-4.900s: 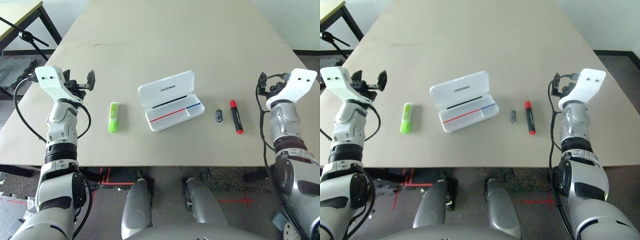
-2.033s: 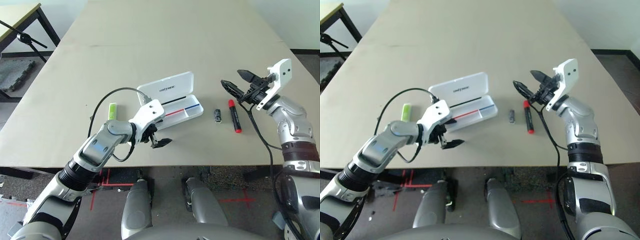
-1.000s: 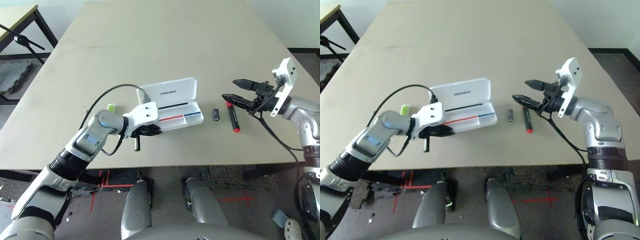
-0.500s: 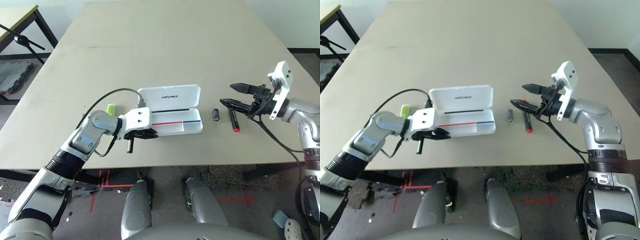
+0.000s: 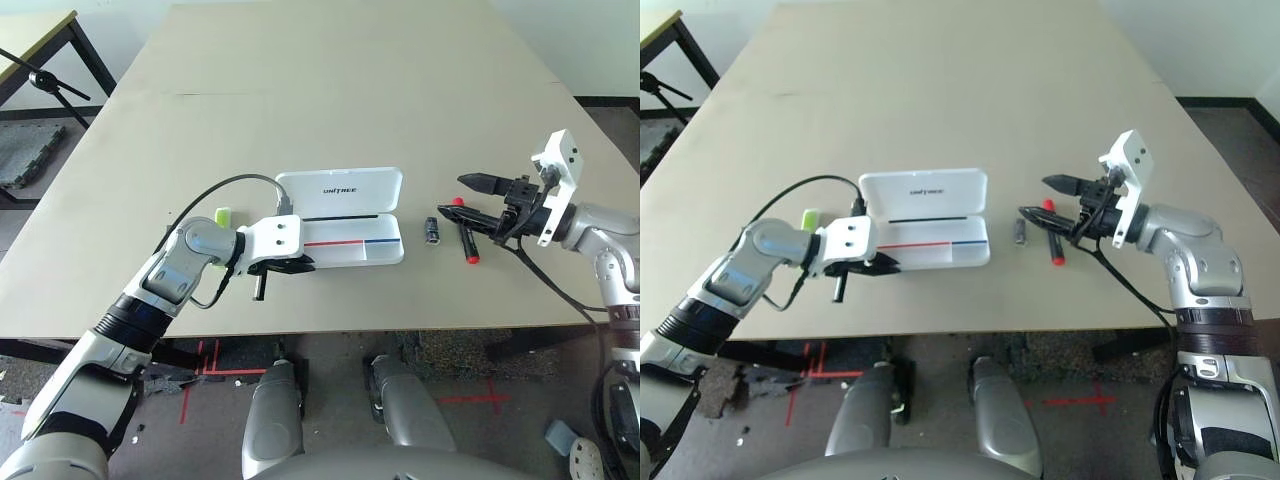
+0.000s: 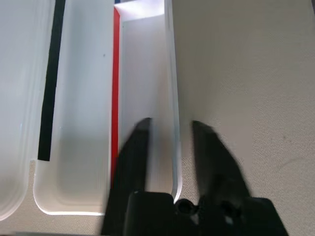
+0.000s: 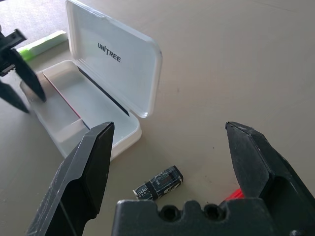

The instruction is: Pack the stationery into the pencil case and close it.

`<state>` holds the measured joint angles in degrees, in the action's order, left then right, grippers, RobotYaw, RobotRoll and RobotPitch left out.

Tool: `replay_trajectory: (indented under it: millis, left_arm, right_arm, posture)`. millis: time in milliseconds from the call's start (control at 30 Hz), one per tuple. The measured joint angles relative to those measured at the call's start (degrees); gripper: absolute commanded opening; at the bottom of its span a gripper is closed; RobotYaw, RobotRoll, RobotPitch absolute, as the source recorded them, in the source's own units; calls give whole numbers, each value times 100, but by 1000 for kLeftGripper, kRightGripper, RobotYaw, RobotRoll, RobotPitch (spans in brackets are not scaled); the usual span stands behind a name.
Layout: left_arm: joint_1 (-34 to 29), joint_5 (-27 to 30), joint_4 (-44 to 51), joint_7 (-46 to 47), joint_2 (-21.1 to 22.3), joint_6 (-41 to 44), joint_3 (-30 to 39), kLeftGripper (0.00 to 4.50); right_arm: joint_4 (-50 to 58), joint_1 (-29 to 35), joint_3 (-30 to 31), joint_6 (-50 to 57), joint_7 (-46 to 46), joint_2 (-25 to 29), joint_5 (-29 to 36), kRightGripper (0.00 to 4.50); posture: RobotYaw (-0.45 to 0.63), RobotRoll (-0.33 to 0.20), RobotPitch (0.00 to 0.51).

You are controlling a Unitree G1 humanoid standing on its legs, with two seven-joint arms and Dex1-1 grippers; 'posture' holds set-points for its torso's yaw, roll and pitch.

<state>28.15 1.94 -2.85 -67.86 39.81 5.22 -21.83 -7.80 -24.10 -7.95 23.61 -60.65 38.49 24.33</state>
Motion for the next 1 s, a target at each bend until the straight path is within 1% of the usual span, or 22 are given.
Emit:
replay_trajectory:
  millis: [67, 100, 133, 167, 333, 433, 500, 567, 700, 867, 1000]
  left_arm:
    - [-26, 8, 95, 3, 9, 62, 72, 3496]
    - [-63, 18, 183, 4, 32, 89, 112, 3925]
    - [-102, 50, 260, 4, 47, 121, 152, 4233]
    - [-199, 150, 429, 4, 64, 219, 265, 4442]
    - [-457, 866, 1236, -11, 210, 745, 909, 4442]
    - [-602, 1385, 1605, -4, 360, 1048, 1456, 4442]
    - [-624, 1523, 1693, 15, 424, 1146, 1707, 4442]
    - [-688, 1707, 1820, 42, 467, 1242, 1921, 4442]
    - [-755, 1898, 1891, 114, 558, 1366, 2176, 4442]
    - [-832, 1920, 1906, 172, 557, 1373, 2169, 4442]
    - [-838, 1919, 1913, 214, 549, 1371, 2117, 4442]
  right_arm:
    - [0, -3, 13, 0, 1, 0, 0, 4500]
    - [0, -3, 16, 0, 2, 0, 0, 4500]
    - [0, -5, 18, 1, 3, 0, 0, 4500]
    - [4, -5, 19, 1, 3, 0, 5, 4500]
    - [107, 21, 17, 27, 21, 2, 54, 4500]
    - [261, 142, -41, 92, 147, -51, 170, 4500]
    - [347, 206, -94, 148, 304, -106, 218, 4500]
    - [442, 220, -234, 311, 744, -215, 228, 4500]
    - [579, 198, -467, 742, 1528, -336, 268, 4500]
    - [685, 7, -760, 1221, 2725, -793, 287, 4500]
    - [800, 5, -913, 1676, 3244, -933, 427, 4500]
  posture:
    - [-79, 0, 141]
    - [-80, 0, 141]
    - [-81, 0, 140]
    - [-82, 0, 140]
    - [-84, 0, 140]
    - [-85, 0, 142]
    - [-89, 0, 150]
    - [-90, 0, 154]
    - [-90, 0, 158]
    - [-98, 0, 160]
    - [-100, 0, 156]
